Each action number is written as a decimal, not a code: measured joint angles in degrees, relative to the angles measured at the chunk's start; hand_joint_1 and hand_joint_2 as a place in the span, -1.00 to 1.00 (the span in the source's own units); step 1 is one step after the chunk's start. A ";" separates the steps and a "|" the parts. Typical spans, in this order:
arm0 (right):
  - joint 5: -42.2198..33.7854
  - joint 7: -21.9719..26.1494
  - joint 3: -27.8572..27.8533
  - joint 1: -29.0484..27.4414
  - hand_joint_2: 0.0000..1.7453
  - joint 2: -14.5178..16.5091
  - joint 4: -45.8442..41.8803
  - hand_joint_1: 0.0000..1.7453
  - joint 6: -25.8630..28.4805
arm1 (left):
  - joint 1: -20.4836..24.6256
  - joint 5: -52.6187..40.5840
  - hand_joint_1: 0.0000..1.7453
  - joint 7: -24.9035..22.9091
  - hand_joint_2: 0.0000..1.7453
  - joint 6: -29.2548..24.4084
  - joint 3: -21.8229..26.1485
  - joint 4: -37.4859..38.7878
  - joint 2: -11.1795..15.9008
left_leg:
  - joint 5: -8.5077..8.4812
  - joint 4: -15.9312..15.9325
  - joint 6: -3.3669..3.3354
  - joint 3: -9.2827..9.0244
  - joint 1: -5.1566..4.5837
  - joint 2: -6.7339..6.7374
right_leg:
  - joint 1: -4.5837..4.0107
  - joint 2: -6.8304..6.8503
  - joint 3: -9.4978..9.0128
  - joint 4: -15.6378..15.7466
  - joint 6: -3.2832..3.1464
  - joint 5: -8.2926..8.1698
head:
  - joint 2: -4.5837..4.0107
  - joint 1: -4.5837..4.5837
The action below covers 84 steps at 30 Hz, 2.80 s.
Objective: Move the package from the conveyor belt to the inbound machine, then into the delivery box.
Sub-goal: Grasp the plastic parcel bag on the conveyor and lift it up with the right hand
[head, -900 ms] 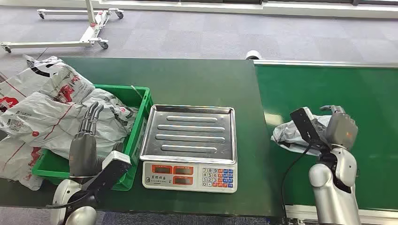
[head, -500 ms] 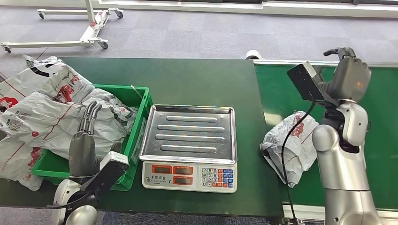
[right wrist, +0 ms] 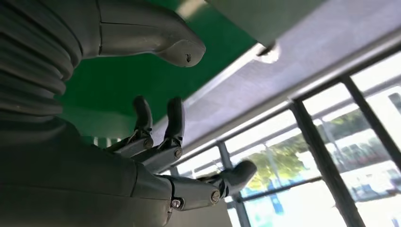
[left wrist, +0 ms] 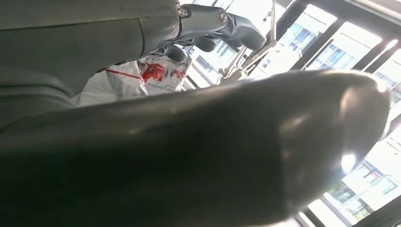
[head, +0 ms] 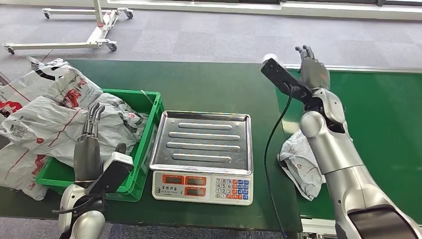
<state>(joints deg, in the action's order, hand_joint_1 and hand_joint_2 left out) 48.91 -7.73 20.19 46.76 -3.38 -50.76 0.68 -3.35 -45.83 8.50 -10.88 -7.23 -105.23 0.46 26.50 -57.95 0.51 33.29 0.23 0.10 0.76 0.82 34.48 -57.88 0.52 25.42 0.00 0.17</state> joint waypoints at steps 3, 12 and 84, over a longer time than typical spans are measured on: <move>1.49 -1.63 0.01 -3.20 -1.00 -1.21 7.32 -1.00 1.53 | -0.02 -0.38 -1.00 -0.39 -1.00 0.21 0.00 0.22 0.13 | 0.03 -0.02 -0.03 0.01 -0.01 -0.13 | 0.01 0.09 -0.05 0.04 0.03 0.02 | 0.00 -0.01; 9.70 -12.38 -0.16 -17.88 -1.00 -8.17 11.33 -1.00 0.68 | -0.34 -0.58 -1.00 -0.76 -1.00 0.36 0.00 0.27 1.05 | 0.15 -0.04 -0.11 0.15 -0.04 -0.39 | 0.04 0.33 -0.01 0.10 0.14 0.17 | 0.00 -0.01; 12.13 2.35 -21.63 -34.71 1.00 0.57 -20.41 -1.00 11.86 | 1.38 -0.51 -1.00 1.25 -1.00 2.90 -0.23 2.13 -0.41 | 0.21 -0.05 -0.06 0.03 -0.04 0.14 | 0.05 -0.08 0.03 0.07 0.11 0.08 | 0.00 0.00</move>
<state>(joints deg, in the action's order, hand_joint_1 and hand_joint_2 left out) 61.05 -5.39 -1.44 12.05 -2.81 -71.17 12.55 -1.97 -46.34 9.75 -7.98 -7.46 -103.10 0.04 26.72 -58.00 0.44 33.33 0.19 0.24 0.81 0.74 34.52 -57.80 0.63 25.49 0.00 0.17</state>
